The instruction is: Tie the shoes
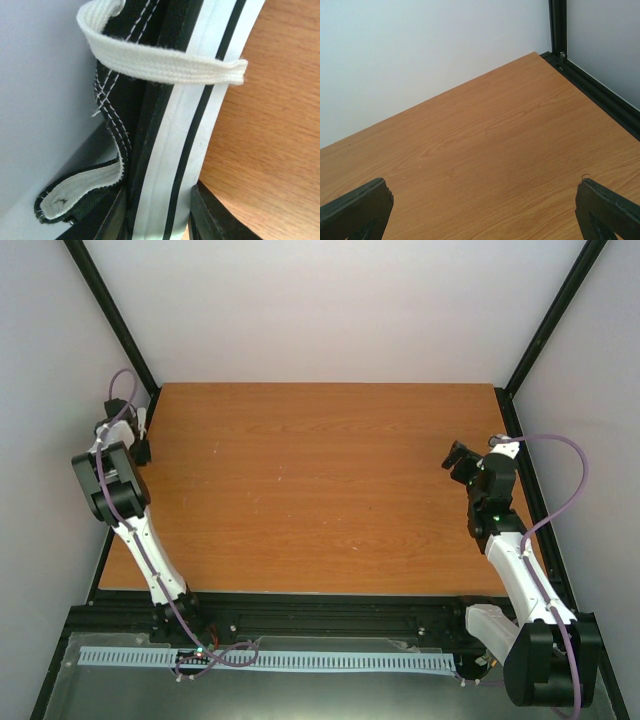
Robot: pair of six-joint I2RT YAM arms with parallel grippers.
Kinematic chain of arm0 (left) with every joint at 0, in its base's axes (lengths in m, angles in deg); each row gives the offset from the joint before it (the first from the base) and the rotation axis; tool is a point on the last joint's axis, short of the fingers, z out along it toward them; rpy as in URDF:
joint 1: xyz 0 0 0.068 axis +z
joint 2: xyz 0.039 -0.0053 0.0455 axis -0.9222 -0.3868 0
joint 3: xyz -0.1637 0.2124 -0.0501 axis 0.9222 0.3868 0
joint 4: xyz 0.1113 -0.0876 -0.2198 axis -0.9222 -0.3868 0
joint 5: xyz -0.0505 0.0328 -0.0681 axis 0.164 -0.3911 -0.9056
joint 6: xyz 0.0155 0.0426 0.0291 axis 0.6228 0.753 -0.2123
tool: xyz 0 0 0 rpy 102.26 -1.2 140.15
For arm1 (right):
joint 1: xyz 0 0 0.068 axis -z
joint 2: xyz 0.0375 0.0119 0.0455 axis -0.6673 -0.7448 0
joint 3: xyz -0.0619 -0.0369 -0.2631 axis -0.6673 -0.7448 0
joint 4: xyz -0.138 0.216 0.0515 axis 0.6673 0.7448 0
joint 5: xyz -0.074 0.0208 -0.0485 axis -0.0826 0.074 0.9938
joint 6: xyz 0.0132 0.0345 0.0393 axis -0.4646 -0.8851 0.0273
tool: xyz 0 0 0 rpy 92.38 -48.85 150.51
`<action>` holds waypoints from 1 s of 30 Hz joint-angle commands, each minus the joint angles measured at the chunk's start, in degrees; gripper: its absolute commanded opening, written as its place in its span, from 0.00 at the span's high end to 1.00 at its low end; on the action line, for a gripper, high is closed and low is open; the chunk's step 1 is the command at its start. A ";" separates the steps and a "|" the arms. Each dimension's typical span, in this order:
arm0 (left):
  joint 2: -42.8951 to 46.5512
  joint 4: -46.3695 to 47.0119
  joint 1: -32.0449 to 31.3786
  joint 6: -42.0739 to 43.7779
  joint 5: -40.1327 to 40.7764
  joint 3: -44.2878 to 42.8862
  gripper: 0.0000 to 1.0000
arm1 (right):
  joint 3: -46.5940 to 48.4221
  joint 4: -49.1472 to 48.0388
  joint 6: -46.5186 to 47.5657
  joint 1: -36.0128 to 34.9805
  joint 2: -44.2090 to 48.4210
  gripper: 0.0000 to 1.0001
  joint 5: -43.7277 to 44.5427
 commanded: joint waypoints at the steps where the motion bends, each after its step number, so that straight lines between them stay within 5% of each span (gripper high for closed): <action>1: 1.44 4.40 0.45 -2.33 0.65 1.73 0.79 | 0.34 -1.32 0.20 0.06 0.12 0.00 0.65; 5: 4.03 6.47 0.39 -3.91 0.37 4.82 0.99 | 0.35 -1.11 0.31 0.06 0.39 0.00 0.92; 14: 19.78 14.89 0.09 -7.13 -7.40 15.78 0.99 | 0.26 -0.50 0.23 0.06 1.60 0.00 0.70; 30: 40.00 -4.49 -20.97 -18.40 -3.37 17.89 0.99 | 0.66 1.92 1.03 0.06 2.61 0.00 -1.90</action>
